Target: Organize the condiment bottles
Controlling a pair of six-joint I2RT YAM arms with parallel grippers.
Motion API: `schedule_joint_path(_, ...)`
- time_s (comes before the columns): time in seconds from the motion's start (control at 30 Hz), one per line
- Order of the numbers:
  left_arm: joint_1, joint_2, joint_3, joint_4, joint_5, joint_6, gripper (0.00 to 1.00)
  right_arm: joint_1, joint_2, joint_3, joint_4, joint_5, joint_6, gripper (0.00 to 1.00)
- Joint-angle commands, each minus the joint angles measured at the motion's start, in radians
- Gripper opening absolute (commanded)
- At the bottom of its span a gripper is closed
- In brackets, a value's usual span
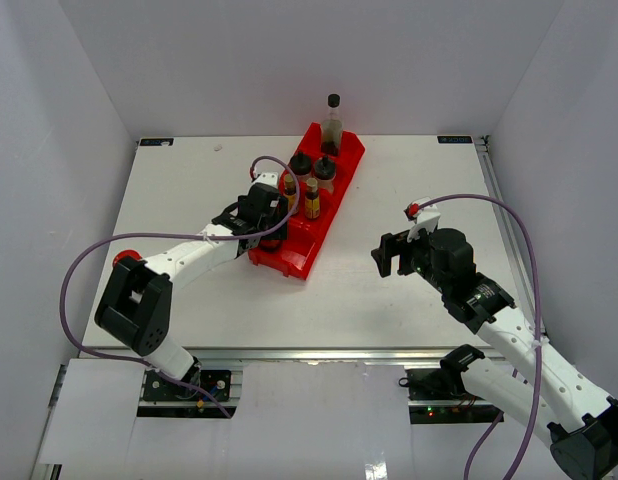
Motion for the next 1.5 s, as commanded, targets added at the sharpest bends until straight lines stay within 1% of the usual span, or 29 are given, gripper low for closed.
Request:
schedule_joint_path(0.0,-0.007,-0.01,0.029,0.055,-0.05,-0.002,0.12,-0.002,-0.021,0.02,0.034,0.009,-0.011,0.89)
schedule_joint_path(0.1,-0.007,0.003,0.032,0.047,-0.047,-0.005,0.36,-0.002,-0.026,0.018,0.034,0.009,-0.011,0.89)
schedule_joint_path(0.17,-0.007,0.007,0.037,0.041,-0.049,-0.01,0.57,-0.002,-0.026,0.018,0.033,0.009,-0.011,0.89)
schedule_joint_path(0.2,-0.007,0.007,0.038,0.037,-0.05,-0.013,0.62,-0.002,-0.026,0.017,0.033,0.008,-0.011,0.89)
schedule_joint_path(0.3,-0.007,-0.004,0.037,0.026,-0.053,-0.02,0.7,-0.002,-0.025,0.014,0.038,0.006,-0.011,0.89)
schedule_joint_path(0.47,-0.007,-0.037,0.046,0.009,-0.054,-0.033,0.76,-0.002,-0.026,0.012,0.039,0.006,-0.01,0.89)
schedule_joint_path(0.57,-0.008,-0.052,0.068,-0.021,-0.059,-0.05,0.85,-0.002,-0.027,0.011,0.038,0.007,-0.01,0.89)
schedule_joint_path(0.73,-0.007,-0.065,0.109,-0.075,-0.038,-0.066,0.88,-0.002,-0.03,0.01,0.037,0.01,-0.01,0.89)
schedule_joint_path(0.83,-0.007,-0.078,0.13,-0.114,-0.024,-0.079,0.92,0.0,-0.03,0.009,0.035,0.012,-0.01,0.89)
schedule_joint_path(0.97,-0.007,-0.099,0.162,-0.159,-0.032,-0.1,0.94,-0.002,-0.029,0.009,0.034,0.012,-0.01,0.89)
schedule_joint_path(1.13,-0.007,-0.099,0.255,-0.243,-0.084,-0.141,0.94,-0.001,-0.032,0.011,0.03,0.013,-0.01,0.89)
schedule_joint_path(1.33,-0.007,-0.096,0.315,-0.314,-0.126,-0.185,0.94,-0.002,-0.031,0.02,0.024,0.017,-0.013,0.89)
schedule_joint_path(1.4,-0.004,-0.11,0.322,-0.32,-0.145,-0.2,0.96,-0.002,-0.03,0.023,0.023,0.016,-0.013,0.89)
schedule_joint_path(1.47,0.021,-0.117,0.331,-0.33,-0.148,-0.226,0.98,-0.002,-0.029,0.026,0.019,0.013,-0.013,0.89)
